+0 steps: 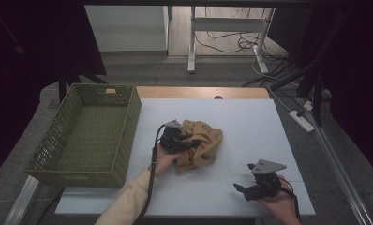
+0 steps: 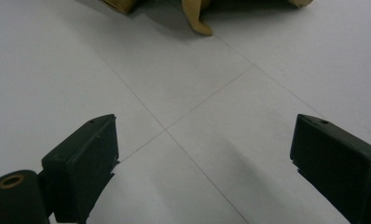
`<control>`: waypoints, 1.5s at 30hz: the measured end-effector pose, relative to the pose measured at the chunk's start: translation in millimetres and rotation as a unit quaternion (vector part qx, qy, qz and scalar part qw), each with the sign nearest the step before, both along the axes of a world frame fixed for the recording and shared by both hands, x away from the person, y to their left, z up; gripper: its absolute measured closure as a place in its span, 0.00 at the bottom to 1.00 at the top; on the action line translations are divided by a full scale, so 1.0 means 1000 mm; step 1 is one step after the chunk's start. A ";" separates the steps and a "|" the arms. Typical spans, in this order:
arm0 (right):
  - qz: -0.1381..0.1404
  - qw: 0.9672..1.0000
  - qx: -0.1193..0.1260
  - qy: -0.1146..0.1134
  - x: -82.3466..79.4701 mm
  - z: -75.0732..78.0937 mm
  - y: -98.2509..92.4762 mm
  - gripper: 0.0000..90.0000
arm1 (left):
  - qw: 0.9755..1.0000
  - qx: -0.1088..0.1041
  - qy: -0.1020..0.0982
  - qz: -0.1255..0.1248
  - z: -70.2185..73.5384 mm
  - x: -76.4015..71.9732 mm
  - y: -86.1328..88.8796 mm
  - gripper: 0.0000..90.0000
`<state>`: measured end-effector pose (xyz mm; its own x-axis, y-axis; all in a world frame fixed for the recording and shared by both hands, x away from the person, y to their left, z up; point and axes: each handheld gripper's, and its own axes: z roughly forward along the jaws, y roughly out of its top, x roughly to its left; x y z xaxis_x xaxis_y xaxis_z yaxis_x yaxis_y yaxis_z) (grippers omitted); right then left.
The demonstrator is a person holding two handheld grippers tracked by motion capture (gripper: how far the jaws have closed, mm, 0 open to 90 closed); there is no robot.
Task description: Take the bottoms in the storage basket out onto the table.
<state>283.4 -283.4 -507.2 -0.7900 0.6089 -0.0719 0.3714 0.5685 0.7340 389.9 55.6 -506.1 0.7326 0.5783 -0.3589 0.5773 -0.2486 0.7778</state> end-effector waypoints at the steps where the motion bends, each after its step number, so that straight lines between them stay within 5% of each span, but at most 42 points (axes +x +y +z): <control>1: 0.000 1.000 -0.001 0.000 0.000 0.000 0.000 0.08 | 1.000 0.000 -0.001 0.001 0.001 0.000 0.000 0.53; 9: -0.001 1.000 0.000 -0.001 0.000 0.000 0.000 0.08 | 0.999 0.010 -0.011 0.032 0.006 -0.003 0.002 0.22; 29: -0.001 1.000 0.010 -0.004 0.000 0.003 -0.002 0.08 | 0.998 0.019 -0.051 0.031 0.046 -0.023 0.018 0.17; 37: 0.002 1.000 0.022 -0.009 0.002 0.005 -0.001 0.08 | 0.996 0.027 -0.076 0.042 0.070 -0.046 0.050 0.17; 45: 0.001 1.000 0.025 -0.014 -0.001 0.008 0.000 0.08 | 0.994 0.027 -0.088 0.066 0.079 -0.088 0.099 0.17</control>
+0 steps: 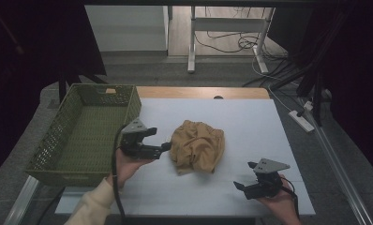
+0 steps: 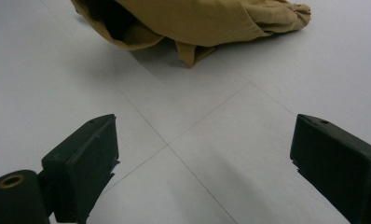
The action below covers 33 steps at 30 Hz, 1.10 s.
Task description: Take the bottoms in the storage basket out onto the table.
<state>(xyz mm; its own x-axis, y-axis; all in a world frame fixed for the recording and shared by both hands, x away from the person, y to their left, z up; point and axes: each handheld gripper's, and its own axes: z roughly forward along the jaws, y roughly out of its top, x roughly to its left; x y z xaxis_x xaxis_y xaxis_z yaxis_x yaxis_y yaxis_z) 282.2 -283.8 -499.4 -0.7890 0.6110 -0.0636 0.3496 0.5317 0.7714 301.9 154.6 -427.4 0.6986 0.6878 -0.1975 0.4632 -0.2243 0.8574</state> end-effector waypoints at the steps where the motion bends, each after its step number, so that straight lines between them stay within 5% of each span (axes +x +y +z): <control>1: 0.000 1.000 0.000 0.000 0.000 0.000 0.000 0.09 | 1.000 -0.004 -0.002 0.004 0.001 -0.006 0.008 0.17; 12: -0.011 1.000 0.004 0.001 0.003 0.000 -0.001 0.08 | 1.000 -0.014 -0.015 0.024 0.005 -0.041 0.049 0.18; 26: -0.012 1.000 0.018 -0.008 0.002 0.004 -0.003 0.08 | 0.998 -0.005 -0.007 0.055 -0.013 -0.071 0.084 0.18; 33: -0.029 0.998 0.034 -0.037 0.000 0.010 -0.008 0.11 | 0.997 -0.003 -0.010 0.072 -0.022 -0.081 0.094 0.18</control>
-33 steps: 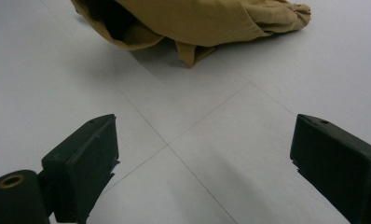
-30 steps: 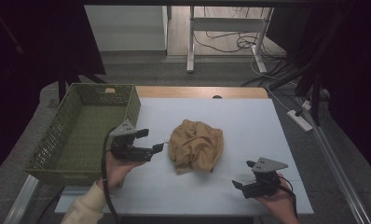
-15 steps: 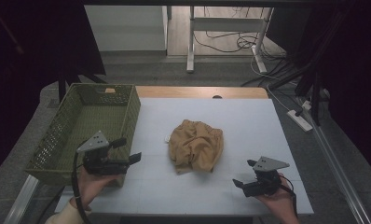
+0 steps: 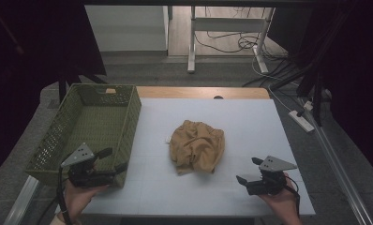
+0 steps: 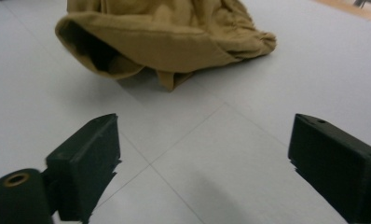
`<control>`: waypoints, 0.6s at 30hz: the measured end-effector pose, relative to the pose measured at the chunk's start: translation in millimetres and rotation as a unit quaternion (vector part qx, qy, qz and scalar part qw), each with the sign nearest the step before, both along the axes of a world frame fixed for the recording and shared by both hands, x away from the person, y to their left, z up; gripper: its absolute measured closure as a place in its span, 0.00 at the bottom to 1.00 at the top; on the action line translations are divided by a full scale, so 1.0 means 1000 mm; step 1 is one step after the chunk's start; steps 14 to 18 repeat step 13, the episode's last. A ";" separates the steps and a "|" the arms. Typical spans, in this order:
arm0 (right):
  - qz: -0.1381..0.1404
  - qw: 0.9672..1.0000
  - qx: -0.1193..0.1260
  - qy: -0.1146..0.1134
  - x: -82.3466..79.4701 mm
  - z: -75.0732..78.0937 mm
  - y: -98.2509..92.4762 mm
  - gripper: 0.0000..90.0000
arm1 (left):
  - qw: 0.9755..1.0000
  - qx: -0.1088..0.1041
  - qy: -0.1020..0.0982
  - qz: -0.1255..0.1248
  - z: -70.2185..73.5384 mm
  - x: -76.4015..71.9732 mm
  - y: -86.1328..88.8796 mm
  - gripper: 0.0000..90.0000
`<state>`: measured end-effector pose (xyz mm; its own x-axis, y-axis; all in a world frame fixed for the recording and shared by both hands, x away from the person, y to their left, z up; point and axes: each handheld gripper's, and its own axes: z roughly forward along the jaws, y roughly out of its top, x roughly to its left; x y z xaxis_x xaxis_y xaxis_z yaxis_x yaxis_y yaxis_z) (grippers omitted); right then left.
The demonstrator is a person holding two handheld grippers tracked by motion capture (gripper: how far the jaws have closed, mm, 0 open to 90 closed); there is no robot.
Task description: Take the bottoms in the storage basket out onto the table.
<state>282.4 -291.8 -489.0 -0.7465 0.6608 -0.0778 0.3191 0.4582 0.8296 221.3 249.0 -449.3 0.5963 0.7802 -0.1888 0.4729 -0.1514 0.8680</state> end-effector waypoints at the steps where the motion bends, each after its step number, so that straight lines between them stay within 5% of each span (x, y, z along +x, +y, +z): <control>1: -0.003 1.000 0.003 -0.003 0.000 0.001 -0.001 0.12 | 1.000 0.001 0.000 0.001 -0.001 -0.001 0.000 0.18; 18: -0.006 1.000 0.004 -0.007 0.000 0.001 -0.002 0.12 | 1.000 0.004 0.005 0.002 -0.006 -0.001 0.002 0.18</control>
